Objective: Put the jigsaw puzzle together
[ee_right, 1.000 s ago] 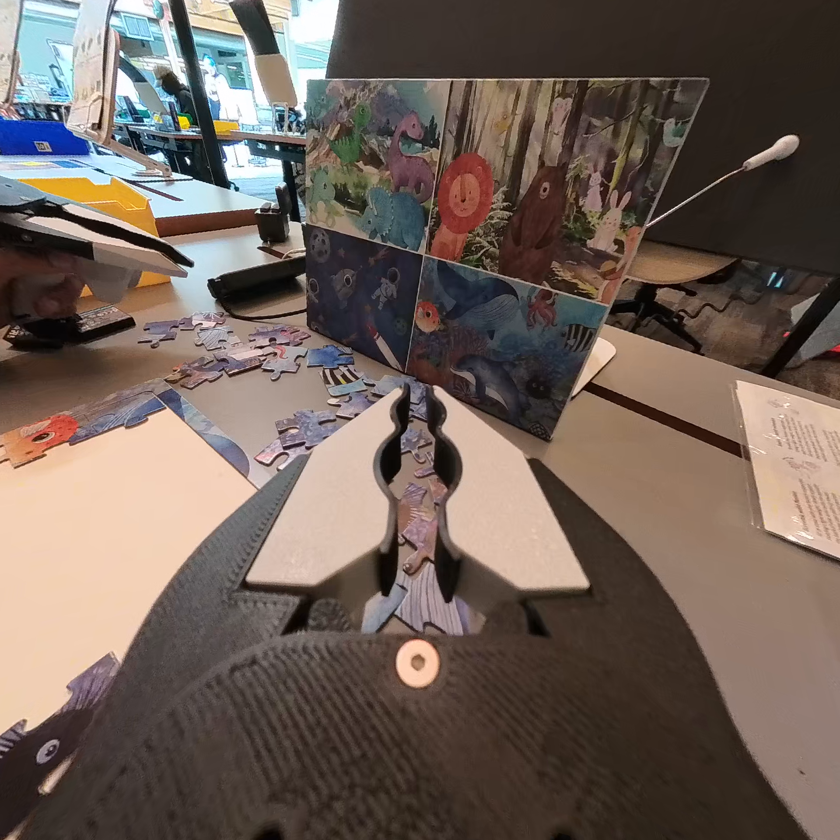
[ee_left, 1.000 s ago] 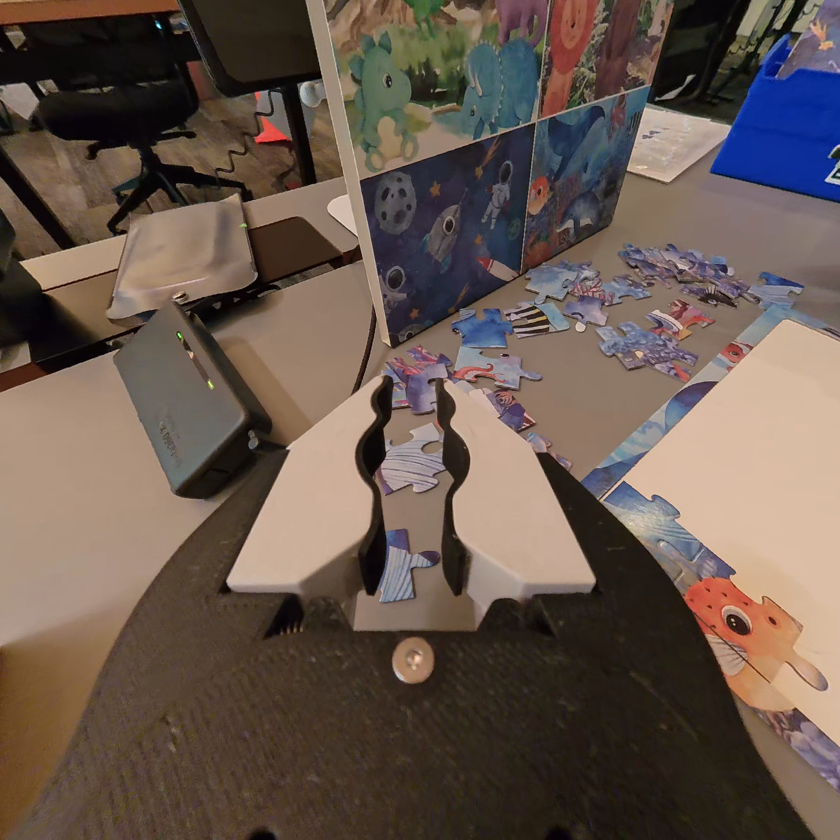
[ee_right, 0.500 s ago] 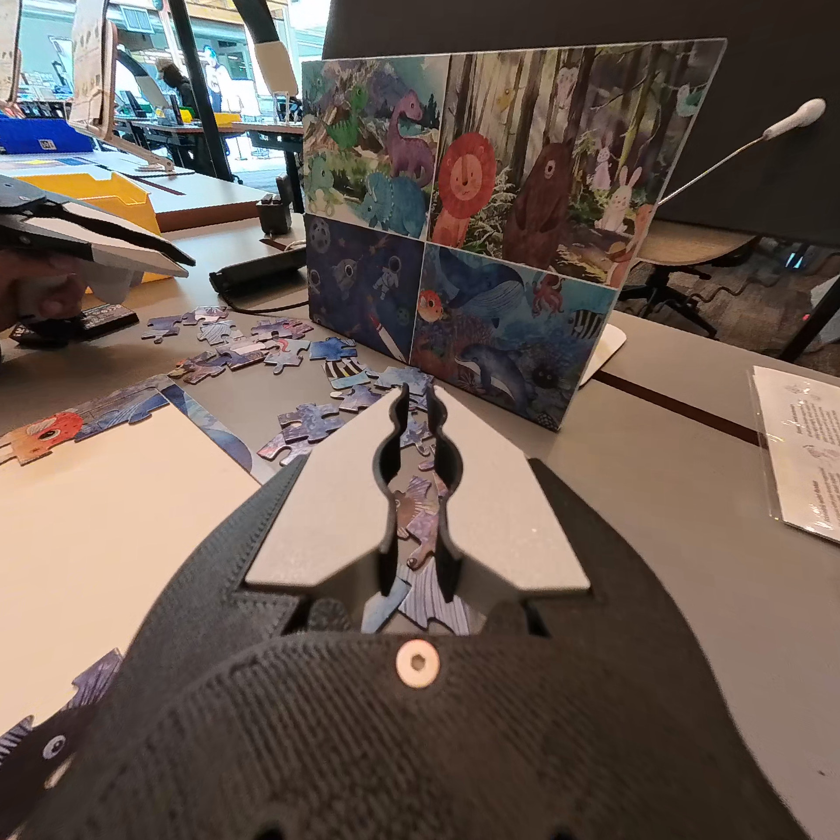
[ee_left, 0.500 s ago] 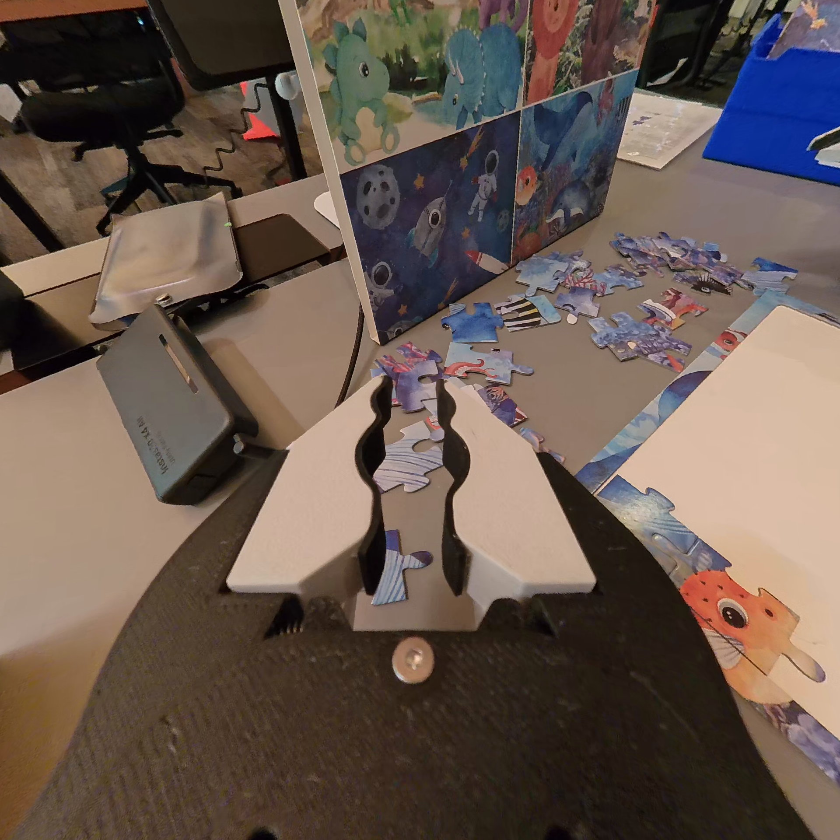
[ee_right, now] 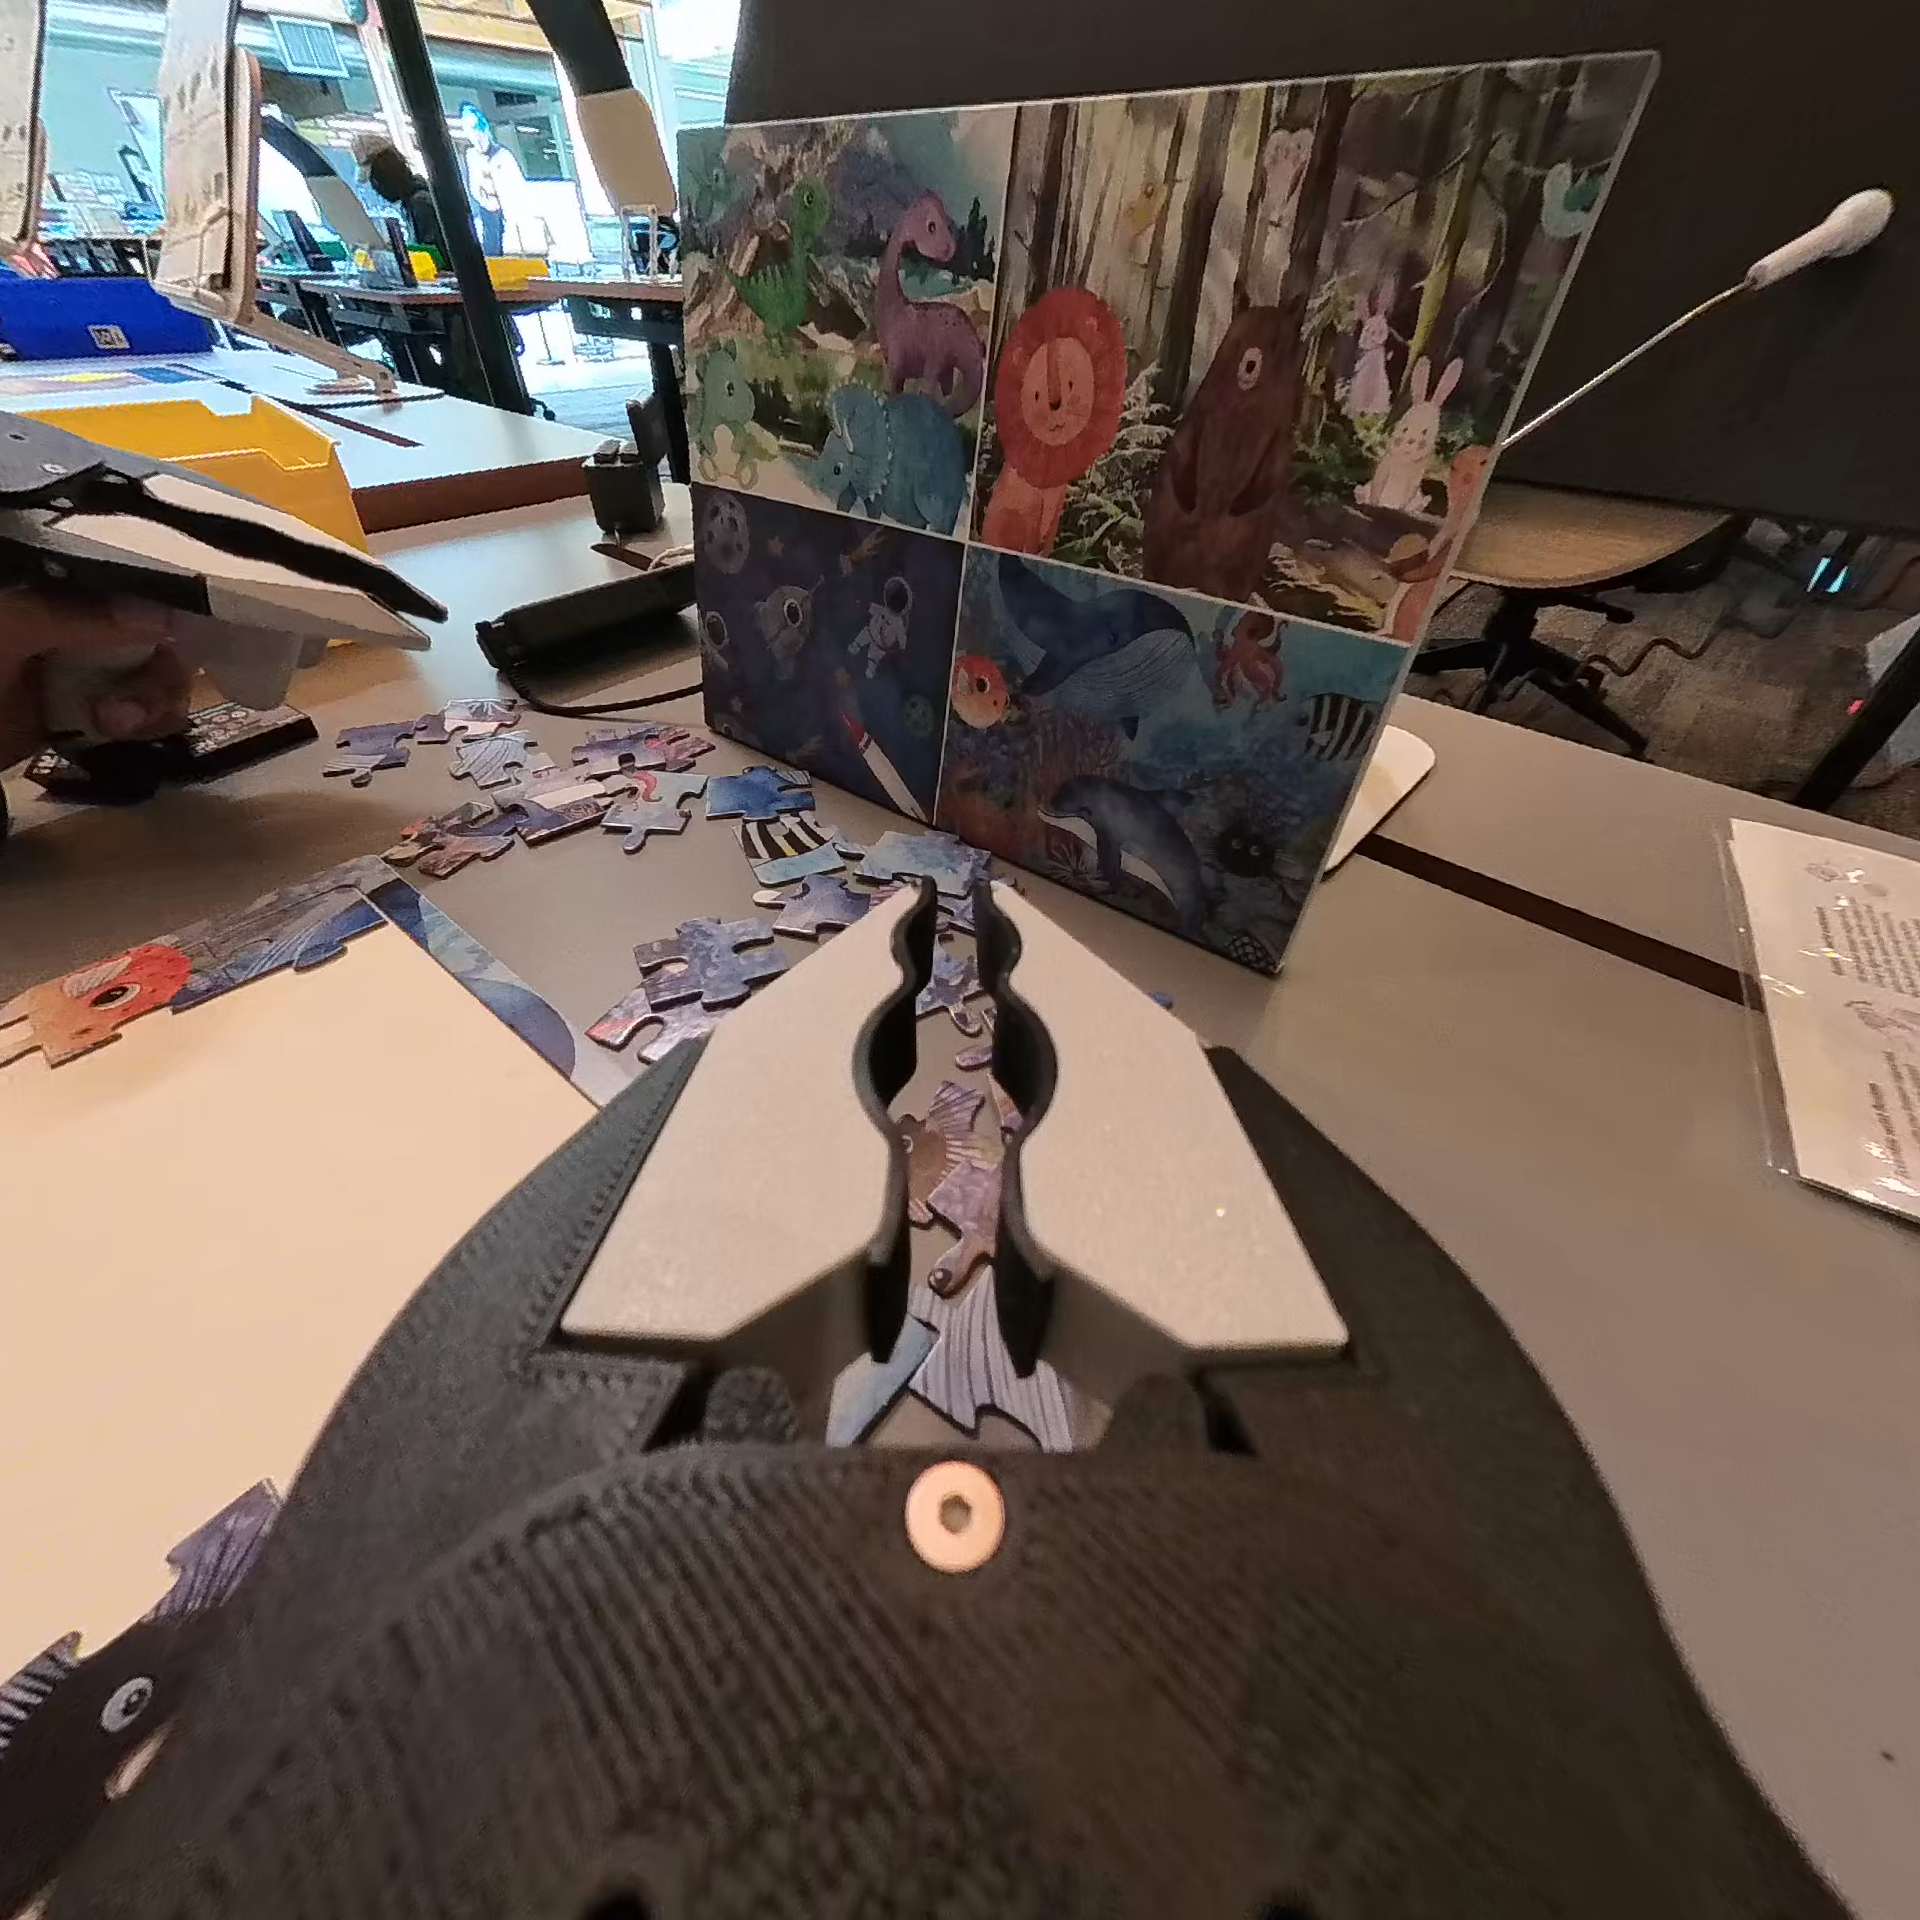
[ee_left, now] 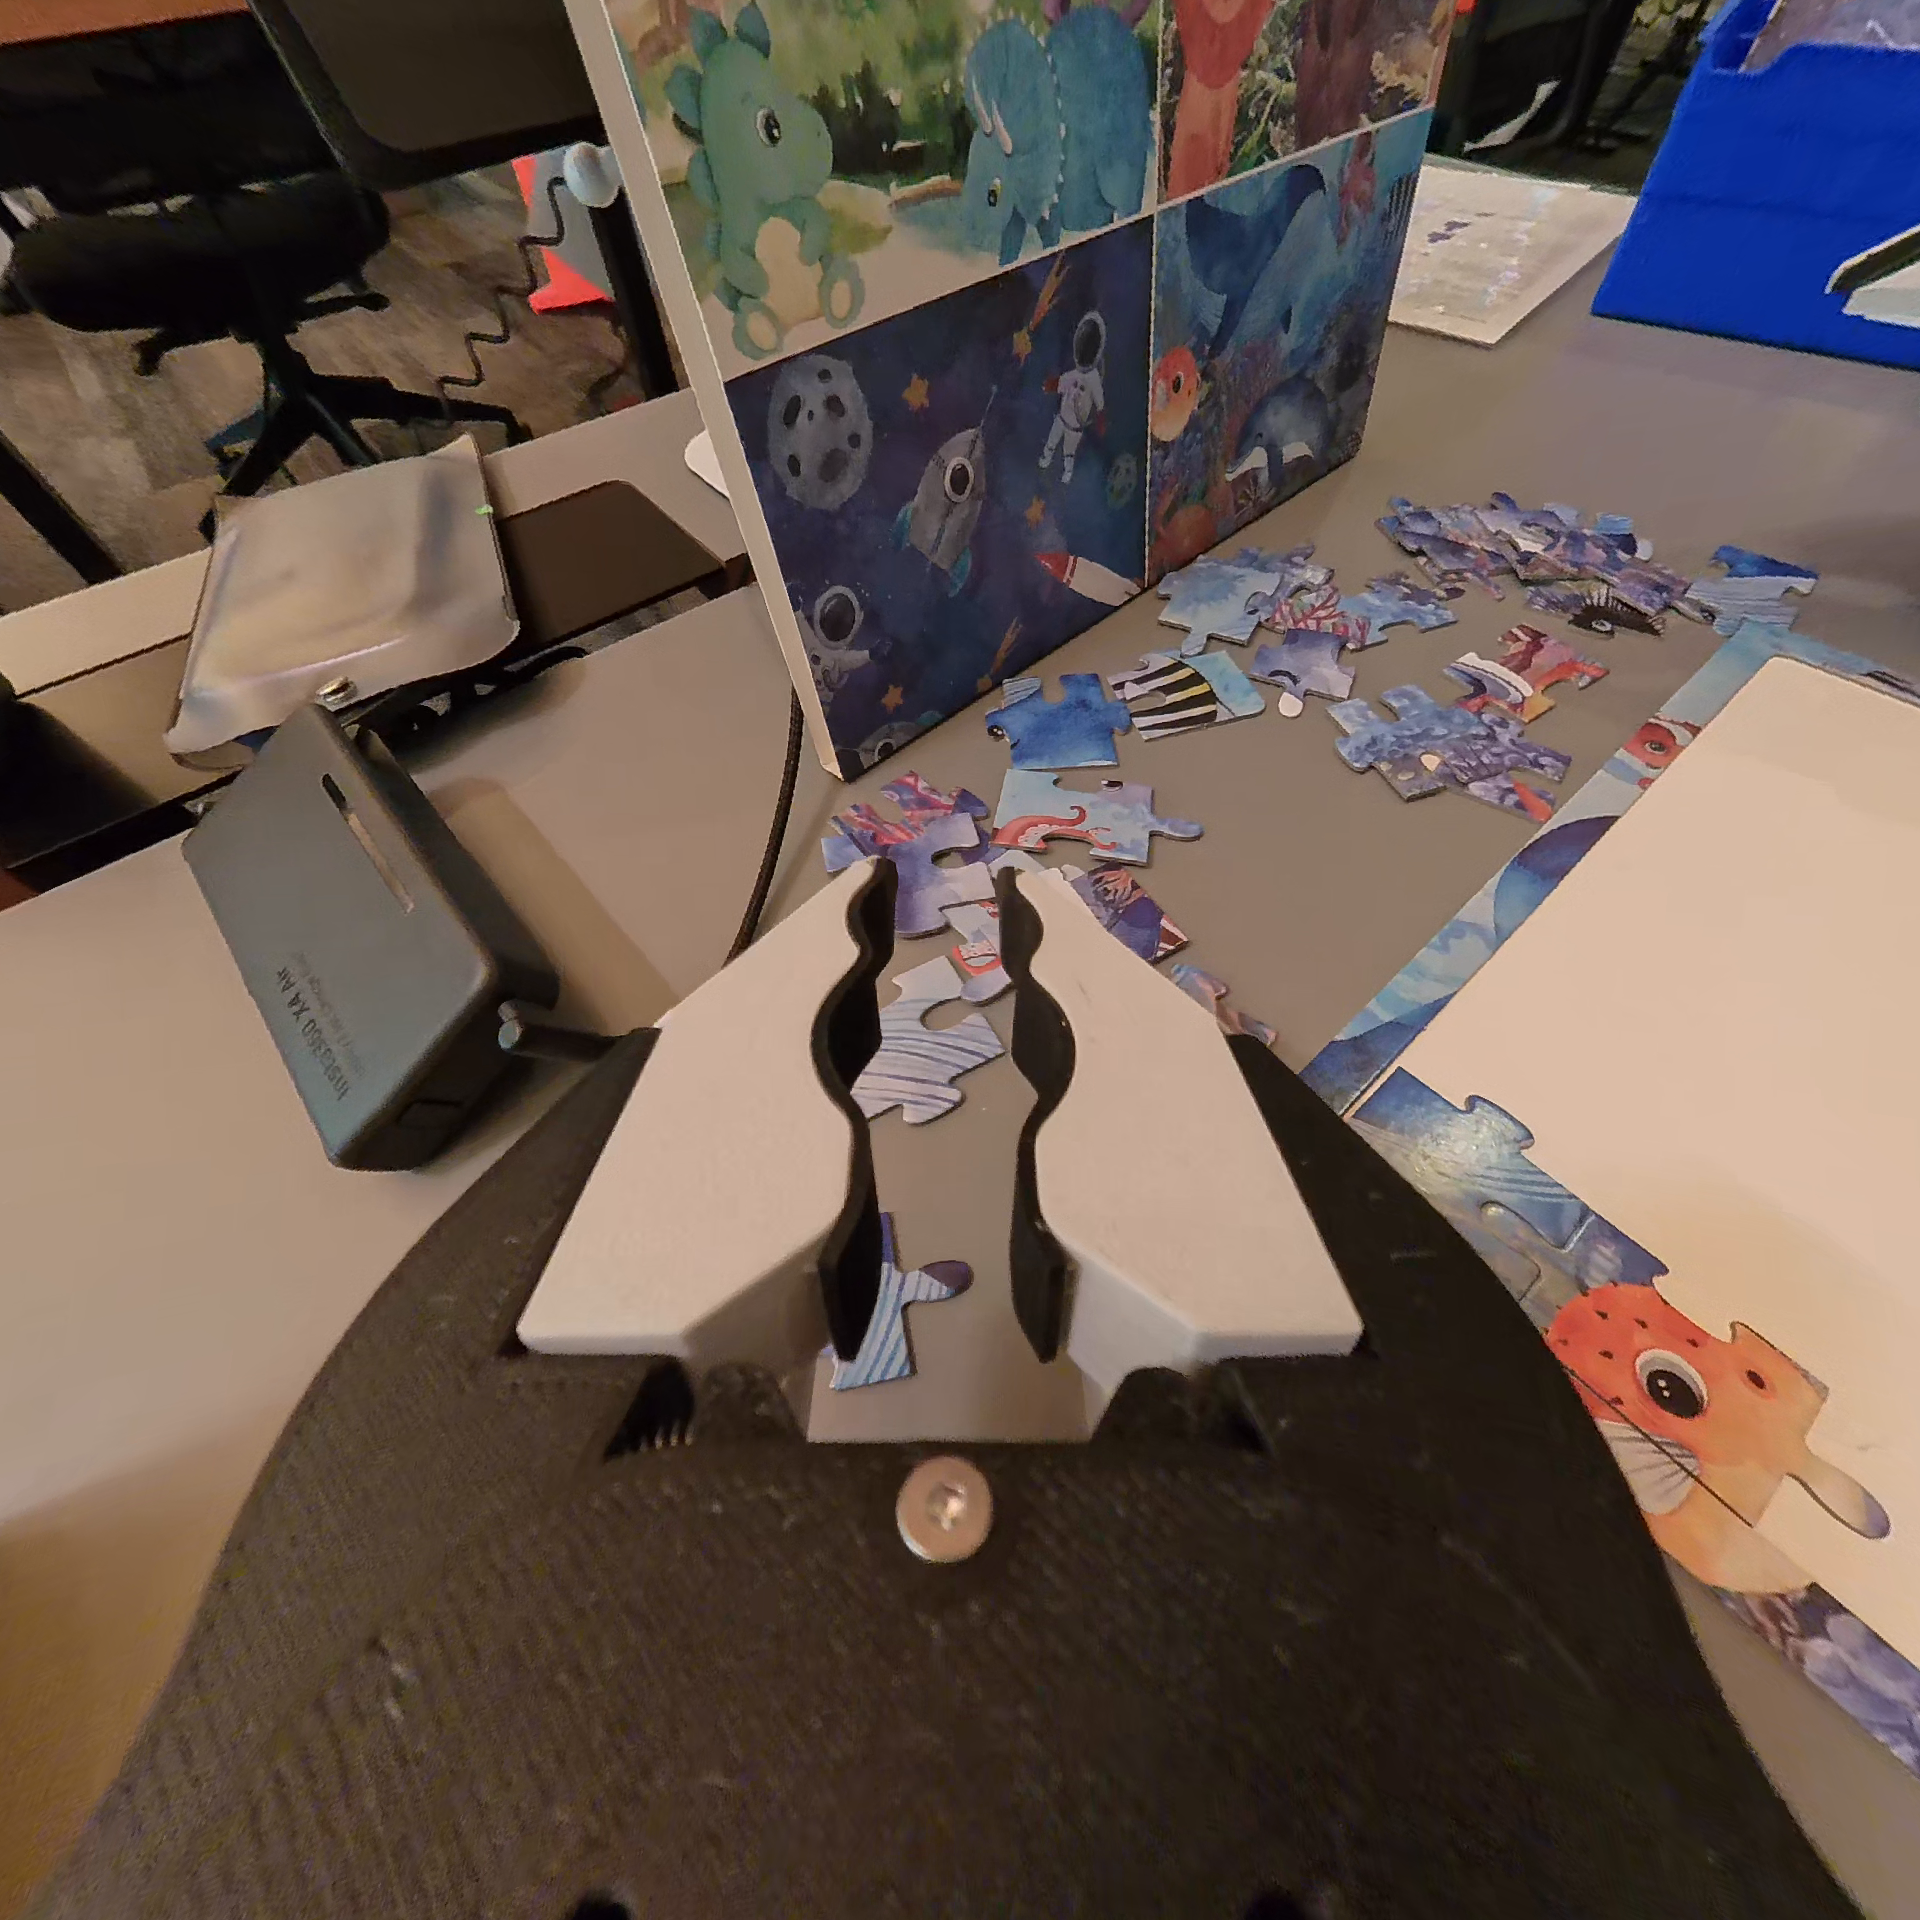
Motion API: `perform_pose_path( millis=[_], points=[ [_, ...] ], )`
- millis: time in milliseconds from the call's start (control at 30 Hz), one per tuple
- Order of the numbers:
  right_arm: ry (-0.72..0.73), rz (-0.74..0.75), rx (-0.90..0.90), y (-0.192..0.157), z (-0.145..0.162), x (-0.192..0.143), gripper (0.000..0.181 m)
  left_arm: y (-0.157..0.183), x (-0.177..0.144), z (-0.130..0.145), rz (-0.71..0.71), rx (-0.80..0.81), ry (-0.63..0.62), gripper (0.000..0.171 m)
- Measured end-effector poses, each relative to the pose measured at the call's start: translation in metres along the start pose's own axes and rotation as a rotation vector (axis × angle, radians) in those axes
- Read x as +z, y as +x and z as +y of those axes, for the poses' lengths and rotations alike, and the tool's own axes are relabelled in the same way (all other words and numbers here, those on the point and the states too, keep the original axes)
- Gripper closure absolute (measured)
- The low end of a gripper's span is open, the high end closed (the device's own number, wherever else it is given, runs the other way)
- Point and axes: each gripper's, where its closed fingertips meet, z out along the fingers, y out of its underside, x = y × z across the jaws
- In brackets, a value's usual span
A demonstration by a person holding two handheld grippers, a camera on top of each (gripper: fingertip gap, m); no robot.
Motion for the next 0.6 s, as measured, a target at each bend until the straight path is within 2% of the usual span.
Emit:
perform_pose_path(
  millis=[467, 600],
  points=[
    [0.012, 0.010, 0.007, 0.0029, -0.0027, -0.0025, 0.176, 0.0061, 0.0028, 0.0032, 0.020, 0.012, -0.017, 0.154],
    [0.047, -0.003, 0.065, 0.0064, -0.0071, -0.0058, 0.176, 0.0066, 0.0029, 0.0036, 0.024, 0.013, -0.020, 0.154]
  ],
)
